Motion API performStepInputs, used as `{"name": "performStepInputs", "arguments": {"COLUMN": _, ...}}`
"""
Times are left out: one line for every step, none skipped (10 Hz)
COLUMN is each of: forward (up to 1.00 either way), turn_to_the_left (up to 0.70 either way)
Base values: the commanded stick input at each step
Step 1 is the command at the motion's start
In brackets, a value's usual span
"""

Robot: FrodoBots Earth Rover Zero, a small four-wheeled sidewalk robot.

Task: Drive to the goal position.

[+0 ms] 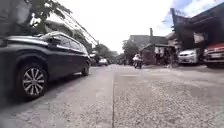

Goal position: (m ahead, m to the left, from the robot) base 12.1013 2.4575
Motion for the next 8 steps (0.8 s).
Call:
{"name": "performStepInputs", "arguments": {"forward": 1.0, "turn_to_the_left": 0.0}}
{"name": "performStepInputs", "arguments": {"forward": 1.0, "turn_to_the_left": 0.08}}
{"name": "performStepInputs", "arguments": {"forward": 1.0, "turn_to_the_left": 0.26}}
{"name": "performStepInputs", "arguments": {"forward": 1.0, "turn_to_the_left": 0.22}}
{"name": "performStepInputs", "arguments": {"forward": 1.0, "turn_to_the_left": 0.06}}
{"name": "performStepInputs", "arguments": {"forward": 1.0, "turn_to_the_left": 0.27}}
{"name": "performStepInputs", "arguments": {"forward": 1.0, "turn_to_the_left": 0.27}}
{"name": "performStepInputs", "arguments": {"forward": 1.0, "turn_to_the_left": 0.08}}
